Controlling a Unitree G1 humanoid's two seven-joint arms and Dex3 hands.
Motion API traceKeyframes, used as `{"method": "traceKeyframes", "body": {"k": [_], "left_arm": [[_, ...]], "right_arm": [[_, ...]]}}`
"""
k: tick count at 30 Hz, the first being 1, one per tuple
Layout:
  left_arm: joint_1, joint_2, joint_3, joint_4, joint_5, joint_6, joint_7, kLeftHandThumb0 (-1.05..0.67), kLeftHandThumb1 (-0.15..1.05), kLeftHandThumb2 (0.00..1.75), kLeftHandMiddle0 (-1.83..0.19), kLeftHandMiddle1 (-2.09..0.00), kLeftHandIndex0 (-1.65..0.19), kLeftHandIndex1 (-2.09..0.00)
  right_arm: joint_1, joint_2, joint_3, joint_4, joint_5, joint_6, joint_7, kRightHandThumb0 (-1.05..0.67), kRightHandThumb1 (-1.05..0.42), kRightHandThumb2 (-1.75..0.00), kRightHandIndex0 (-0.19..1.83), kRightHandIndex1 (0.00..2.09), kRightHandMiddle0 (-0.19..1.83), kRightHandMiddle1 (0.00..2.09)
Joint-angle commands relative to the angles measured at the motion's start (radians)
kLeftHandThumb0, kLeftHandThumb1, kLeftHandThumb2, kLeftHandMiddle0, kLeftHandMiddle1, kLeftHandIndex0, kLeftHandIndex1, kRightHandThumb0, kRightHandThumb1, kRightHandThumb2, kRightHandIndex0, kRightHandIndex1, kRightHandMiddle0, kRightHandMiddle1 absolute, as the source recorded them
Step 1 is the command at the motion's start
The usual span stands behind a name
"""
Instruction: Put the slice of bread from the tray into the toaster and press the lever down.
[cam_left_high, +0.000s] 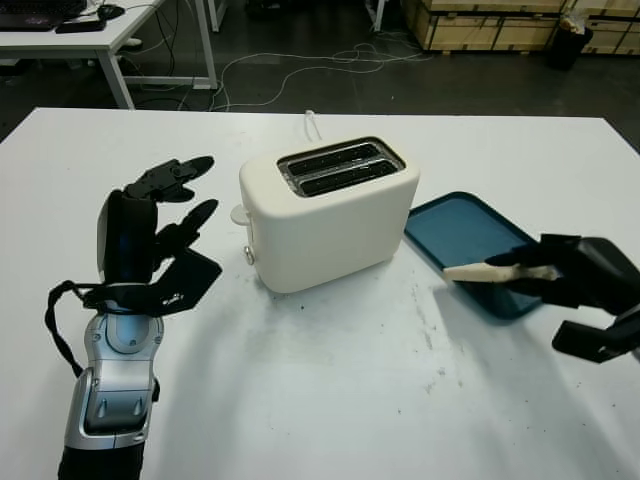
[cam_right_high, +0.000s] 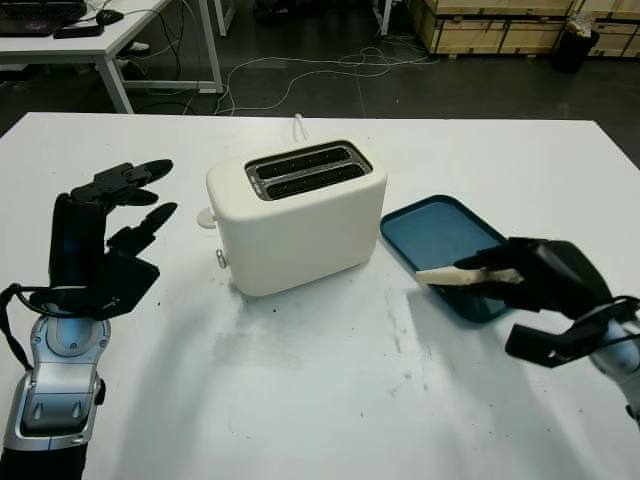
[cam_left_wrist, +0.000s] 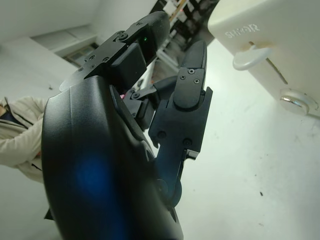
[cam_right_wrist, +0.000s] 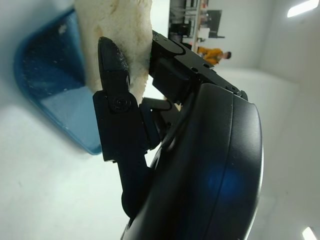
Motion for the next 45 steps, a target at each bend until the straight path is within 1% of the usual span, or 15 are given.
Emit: {"method": "traceKeyframes", "body": {"k": [1, 9, 12, 16, 20, 22, 24, 26, 32, 33, 35, 36, 40, 44, 45], "left_arm": [[0.003, -0.003, 0.003, 0.004, -0.001, 0.002, 0.007, -0.25, 0.92, 0.09, -0.54, -1.02, -0.83, -0.1], [0.001, -0.003, 0.0, 0.004, 0.003, 0.001, 0.008, -0.27, 0.92, 0.09, -0.55, -1.03, -0.84, -0.11], [0.0, -0.002, -0.001, 0.001, 0.006, 0.005, 0.006, -0.27, 0.92, 0.09, -0.54, -1.03, -0.84, -0.11], [-0.001, -0.006, 0.0, 0.003, 0.0, 0.003, 0.007, -0.26, 0.92, 0.08, -0.54, -1.03, -0.84, -0.11], [-0.002, -0.007, -0.002, 0.002, 0.004, 0.004, 0.008, -0.26, 0.92, 0.08, -0.54, -1.04, -0.84, -0.11], [-0.003, -0.005, -0.001, 0.003, 0.004, 0.0, 0.008, -0.26, 0.92, 0.08, -0.54, -1.04, -0.84, -0.11], [-0.003, -0.002, 0.0, 0.003, 0.003, -0.002, 0.006, -0.27, 0.92, 0.08, -0.54, -1.05, -0.84, -0.11], [-0.003, -0.002, 0.0, 0.003, 0.004, -0.002, 0.006, -0.27, 0.92, 0.09, -0.53, -1.05, -0.84, -0.11], [-0.004, -0.003, 0.0, 0.003, 0.005, -0.003, 0.008, -0.27, 0.92, 0.09, -0.53, -1.06, -0.84, -0.11], [-0.004, -0.003, 0.001, 0.004, 0.005, -0.003, 0.008, -0.27, 0.92, 0.09, -0.53, -1.06, -0.84, -0.11], [-0.003, -0.003, 0.0, 0.001, 0.006, 0.002, 0.007, -0.28, 0.92, 0.09, -0.53, -1.05, -0.84, -0.11], [-0.003, -0.006, 0.001, -0.001, 0.002, 0.005, 0.005, -0.28, 0.92, 0.09, -0.53, -1.05, -0.83, -0.11], [-0.004, -0.008, 0.0, -0.001, 0.002, 0.006, 0.006, -0.26, 0.92, 0.08, -0.52, -1.05, -0.83, -0.11], [-0.003, -0.008, -0.001, 0.0, 0.007, 0.0, 0.011, -0.26, 0.92, 0.08, -0.53, -1.05, -0.84, -0.11], [-0.003, -0.009, -0.002, -0.002, 0.012, 0.004, 0.014, -0.26, 0.92, 0.08, -0.53, -1.05, -0.84, -0.12]], "right_arm": [[-0.017, -0.008, -0.018, -0.004, 0.017, 0.003, 0.022, -0.38, -0.92, -0.06, 0.75, 1.27, 1.06, 0.01], [-0.043, -0.013, -0.049, -0.011, 0.0, 0.028, 0.05, -0.4, -0.92, -0.12, 0.72, 1.28, 1.05, 0.0], [-0.078, -0.034, -0.045, 0.002, -0.027, 0.021, 0.05, -0.41, -0.92, -0.14, 0.66, 1.4, 1.05, 0.0], [-0.137, -0.05, -0.036, 0.028, -0.049, 0.018, 0.059, -0.48, -0.92, -0.29, 0.57, 1.49, 1.03, 0.01], [-0.196, -0.046, -0.028, 0.053, -0.035, 0.015, 0.087, -0.49, -0.92, -0.4, 0.45, 1.72, 1.02, 0.02], [-0.22, -0.039, -0.029, 0.059, -0.024, 0.031, 0.106, -0.48, -0.92, -0.43, 0.41, 1.71, 0.91, 0.0], [-0.244, -0.032, -0.031, 0.069, -0.026, 0.04, 0.106, -0.45, -0.92, -0.43, 0.44, 1.57, 0.84, 0.0], [-0.266, -0.023, -0.035, 0.088, -0.016, 0.026, 0.101, -0.4, -0.92, -0.37, 0.52, 1.44, 0.88, 0.02], [-0.325, -0.037, -0.034, 0.105, 0.006, 0.003, 0.14, -0.39, -0.92, -0.33, 0.54, 1.48, 1.04, 0.08], [-0.334, -0.043, -0.036, 0.101, 0.009, 0.005, 0.146, -0.39, -0.92, -0.32, 0.54, 1.47, 1.03, 0.07], [-0.362, -0.051, -0.048, 0.085, 0.048, 0.034, 0.199, -0.38, -0.92, -0.3, 0.63, 1.28, 1.01, 0.04], [-0.38, -0.056, -0.054, 0.077, 0.072, 0.049, 0.236, -0.38, -0.92, -0.29, 0.67, 1.24, 1.04, 0.05], [-0.477, -0.07, -0.069, 0.081, 0.171, 0.082, 0.392, -0.38, -0.92, -0.27, 0.7, 1.32, 1.12, 0.09], [-0.595, -0.08, -0.06, 0.082, 0.206, 0.106, 0.513, -0.39, -0.92, -0.24, 0.62, 1.49, 1.08, 0.06], [-0.633, -0.075, -0.057, 0.09, 0.221, 0.111, 0.549, -0.41, -0.92, -0.24, 0.64, 1.45, 1.1, 0.06]]}}
